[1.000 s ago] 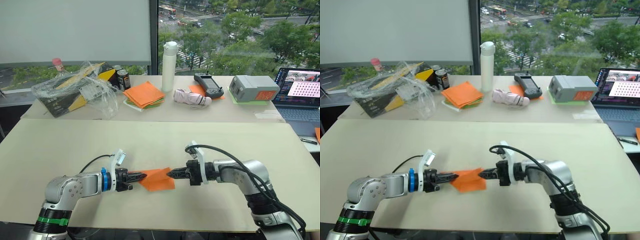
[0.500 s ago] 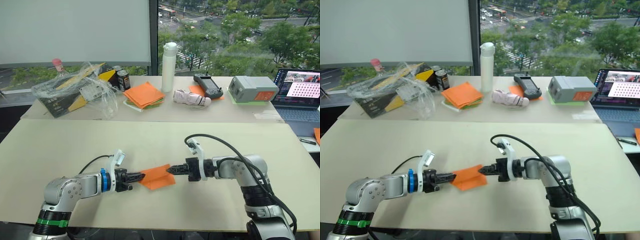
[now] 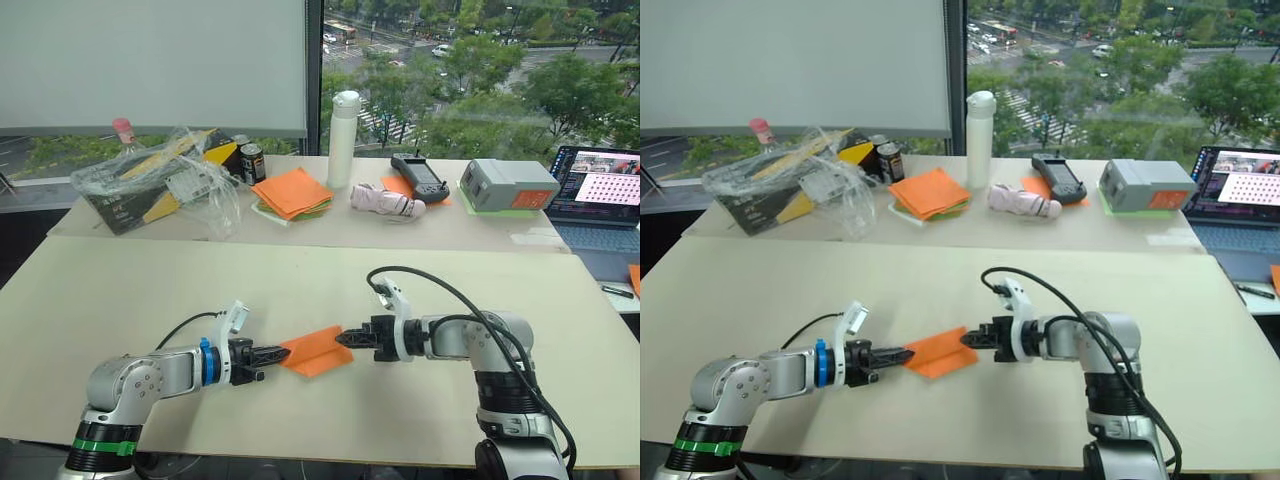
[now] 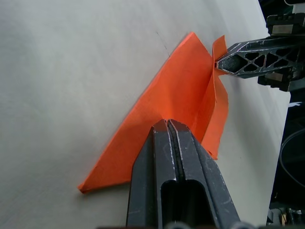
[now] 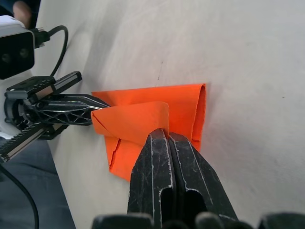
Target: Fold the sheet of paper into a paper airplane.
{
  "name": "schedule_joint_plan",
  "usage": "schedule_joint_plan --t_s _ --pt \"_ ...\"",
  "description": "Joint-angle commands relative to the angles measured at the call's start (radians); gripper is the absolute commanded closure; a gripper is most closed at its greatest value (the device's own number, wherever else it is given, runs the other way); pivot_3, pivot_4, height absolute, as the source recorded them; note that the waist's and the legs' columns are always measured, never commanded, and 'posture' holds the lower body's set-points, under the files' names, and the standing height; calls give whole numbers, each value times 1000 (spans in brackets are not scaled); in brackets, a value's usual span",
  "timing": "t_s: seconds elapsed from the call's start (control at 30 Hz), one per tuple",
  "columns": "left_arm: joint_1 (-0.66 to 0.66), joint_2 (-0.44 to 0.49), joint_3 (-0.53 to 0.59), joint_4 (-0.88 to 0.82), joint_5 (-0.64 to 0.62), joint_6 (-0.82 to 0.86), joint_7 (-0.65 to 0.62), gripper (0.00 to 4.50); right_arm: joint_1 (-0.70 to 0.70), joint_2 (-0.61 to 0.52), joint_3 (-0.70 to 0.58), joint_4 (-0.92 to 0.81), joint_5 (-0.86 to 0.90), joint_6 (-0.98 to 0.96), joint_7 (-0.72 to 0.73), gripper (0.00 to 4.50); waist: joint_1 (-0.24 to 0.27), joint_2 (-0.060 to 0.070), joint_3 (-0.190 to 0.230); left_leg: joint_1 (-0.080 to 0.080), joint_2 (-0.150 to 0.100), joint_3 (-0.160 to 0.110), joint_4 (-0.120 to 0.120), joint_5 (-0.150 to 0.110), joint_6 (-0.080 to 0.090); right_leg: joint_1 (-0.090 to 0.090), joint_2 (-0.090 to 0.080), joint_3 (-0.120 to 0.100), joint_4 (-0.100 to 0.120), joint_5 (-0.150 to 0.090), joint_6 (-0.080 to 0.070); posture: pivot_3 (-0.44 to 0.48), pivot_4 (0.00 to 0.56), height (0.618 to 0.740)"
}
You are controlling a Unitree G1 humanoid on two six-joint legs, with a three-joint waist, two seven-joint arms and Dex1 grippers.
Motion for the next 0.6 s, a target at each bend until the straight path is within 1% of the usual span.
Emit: schedule_joint_plan --t_s 0.03,0.17,0.27,0.33,0.43,0.6 --pt "-9 -8 42 -40 -14 0 18 4500 56 -11 15 75 -53 51 -52 4450 1 0 -1 0 0 0 0 0 0 1 0 0 0 0 0 0 150 740" --pt "-20 -21 98 -96 -81 -2 7 4500 50 -13 18 82 -52 47 -56 4450 2 -1 -2 2 0 0 0 0 1 3 0 -1 -2 0 0 0 150 740" --pt "-39 -37 147 -137 -194 41 17 4500 47 -18 23 85 -52 43 -55 4450 4 -1 -2 3 0 -1 0 -1 1 6 0 -1 -4 0 0 0 150 740" --pt "-42 -35 155 -163 -244 57 19 4500 46 -21 27 87 -52 42 -54 4450 5 -1 -2 4 0 -1 0 -1 2 9 0 -2 -7 0 0 0 150 740" --pt "-35 -29 131 -182 -261 63 28 4500 44 -23 32 89 -52 38 -54 4450 4 -1 -2 6 0 -1 0 -2 3 11 0 -2 -8 0 0 0 150 740" --pt "-27 -27 55 -186 -220 51 28 4500 38 -20 31 87 -51 38 -56 4450 5 -1 -2 6 0 -1 0 -2 3 12 0 -2 -8 0 0 0 150 740"
